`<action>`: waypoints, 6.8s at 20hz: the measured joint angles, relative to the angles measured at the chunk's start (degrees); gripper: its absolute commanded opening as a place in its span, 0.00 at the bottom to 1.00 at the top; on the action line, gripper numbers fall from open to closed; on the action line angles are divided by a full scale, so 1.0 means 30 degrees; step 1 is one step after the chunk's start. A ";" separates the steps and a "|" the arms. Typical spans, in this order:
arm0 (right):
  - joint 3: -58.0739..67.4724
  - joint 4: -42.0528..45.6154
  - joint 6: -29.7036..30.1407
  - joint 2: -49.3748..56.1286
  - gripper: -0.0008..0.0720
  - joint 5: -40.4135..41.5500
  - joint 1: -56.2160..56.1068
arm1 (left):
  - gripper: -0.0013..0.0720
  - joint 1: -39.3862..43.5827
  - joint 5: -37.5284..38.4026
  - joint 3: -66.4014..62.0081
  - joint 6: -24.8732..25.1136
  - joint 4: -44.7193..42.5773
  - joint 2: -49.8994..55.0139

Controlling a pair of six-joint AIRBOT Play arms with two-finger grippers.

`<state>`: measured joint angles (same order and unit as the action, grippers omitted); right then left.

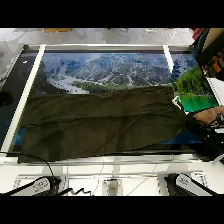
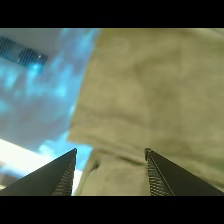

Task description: Fold the clothes and pants, and hang the long-sleeved shirts on hangers.

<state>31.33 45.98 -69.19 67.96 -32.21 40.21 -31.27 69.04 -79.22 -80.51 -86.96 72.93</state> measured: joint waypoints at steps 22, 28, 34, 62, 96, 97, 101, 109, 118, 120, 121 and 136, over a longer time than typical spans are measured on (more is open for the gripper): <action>0.0029 0.0117 0.0328 -0.0182 0.06 0.0583 -0.0182 | 0.90 -1.1060 0.0270 1.5941 0.5909 0.4495 -0.4699; 0.0029 0.0117 0.0328 -0.0182 0.06 0.0568 -0.0182 | 0.89 -1.1147 -0.0488 1.6568 0.6062 0.4575 -0.4422; 0.0029 0.0117 0.0328 -0.0182 0.06 0.0393 -0.0182 | 0.77 -1.1154 -0.0998 1.6364 0.6127 0.4568 -0.4058; 0.0029 0.0335 0.0328 -0.0182 0.06 -0.0255 -0.0182 | 0.89 -1.1154 0.0291 1.4127 0.6127 0.3657 -0.2251; 0.0954 0.8422 -0.4415 -1.4360 0.06 -1.0309 -0.0189 | 0.04 -1.0841 -0.1035 0.7570 0.7686 0.9173 -0.2055; 0.1115 0.8517 -0.4932 -1.4462 0.06 -1.0185 -0.0189 | 0.03 -1.0499 -0.1632 0.7446 0.7599 0.9653 -0.2055; 0.1464 0.7235 -0.6703 -1.2764 0.06 -0.8786 -0.0204 | 0.03 -0.8029 -0.4940 0.7169 0.6120 1.0688 -0.1982; 0.5355 0.3905 -0.7541 -0.3993 0.06 -0.5202 -0.1545 | 0.03 -0.2441 -0.9908 0.4685 0.0729 0.9187 0.1413; 1.1264 0.3177 -0.9034 0.4758 0.70 -0.0248 -0.5523 | 1.00 -0.0204 -1.3595 0.3300 -0.2171 1.0513 0.4736; 1.1642 0.3089 -0.9107 0.5348 0.91 0.0889 -0.5945 | 0.97 0.0270 -1.4447 0.3111 -0.2091 1.0965 0.4911; 1.1752 0.3053 -0.9180 0.5523 0.91 0.1158 -0.6069 | 0.97 0.0532 -1.4797 0.2914 -0.1610 1.1140 0.4918; 1.2320 0.4779 -0.6579 0.5799 0.91 -0.3723 -0.6696 | 0.77 -0.3665 -0.4823 0.5078 0.0780 0.6688 0.2725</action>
<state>68.29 60.31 -88.92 85.36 -43.38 20.12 -42.26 54.57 -63.99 -78.17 -66.89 81.10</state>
